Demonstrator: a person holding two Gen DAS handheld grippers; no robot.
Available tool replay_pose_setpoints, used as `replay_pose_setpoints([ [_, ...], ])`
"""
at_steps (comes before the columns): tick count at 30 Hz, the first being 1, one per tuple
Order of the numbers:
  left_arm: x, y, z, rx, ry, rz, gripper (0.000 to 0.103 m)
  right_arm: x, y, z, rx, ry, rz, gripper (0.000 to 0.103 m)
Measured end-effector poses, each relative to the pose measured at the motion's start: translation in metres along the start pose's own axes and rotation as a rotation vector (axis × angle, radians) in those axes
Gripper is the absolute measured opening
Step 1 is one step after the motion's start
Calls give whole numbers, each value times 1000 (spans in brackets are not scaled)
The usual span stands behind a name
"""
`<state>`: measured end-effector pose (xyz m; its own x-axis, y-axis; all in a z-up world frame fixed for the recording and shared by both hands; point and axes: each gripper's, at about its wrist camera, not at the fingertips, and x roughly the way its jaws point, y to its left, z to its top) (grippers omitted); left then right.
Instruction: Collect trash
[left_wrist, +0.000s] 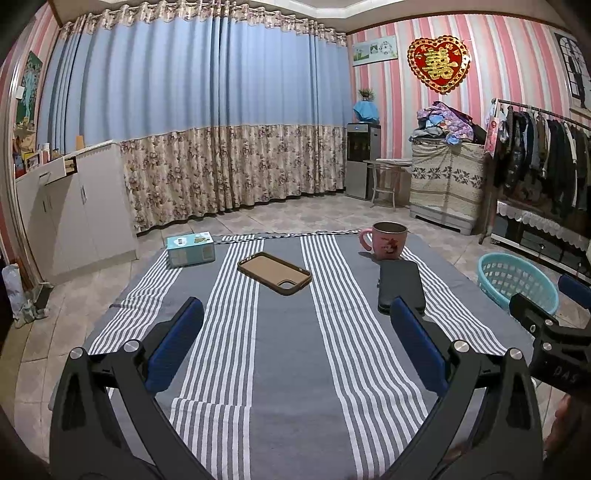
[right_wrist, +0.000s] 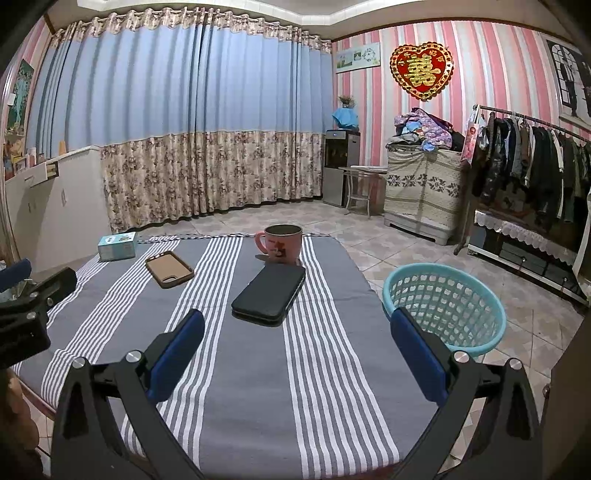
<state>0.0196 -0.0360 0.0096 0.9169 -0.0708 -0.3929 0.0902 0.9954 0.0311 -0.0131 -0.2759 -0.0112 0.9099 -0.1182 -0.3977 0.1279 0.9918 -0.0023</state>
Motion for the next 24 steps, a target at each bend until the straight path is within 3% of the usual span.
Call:
replay_pose_setpoints([
  [24,-1,-5,1,1,7,-6,98,1,0,0,-3,1,-2,98],
])
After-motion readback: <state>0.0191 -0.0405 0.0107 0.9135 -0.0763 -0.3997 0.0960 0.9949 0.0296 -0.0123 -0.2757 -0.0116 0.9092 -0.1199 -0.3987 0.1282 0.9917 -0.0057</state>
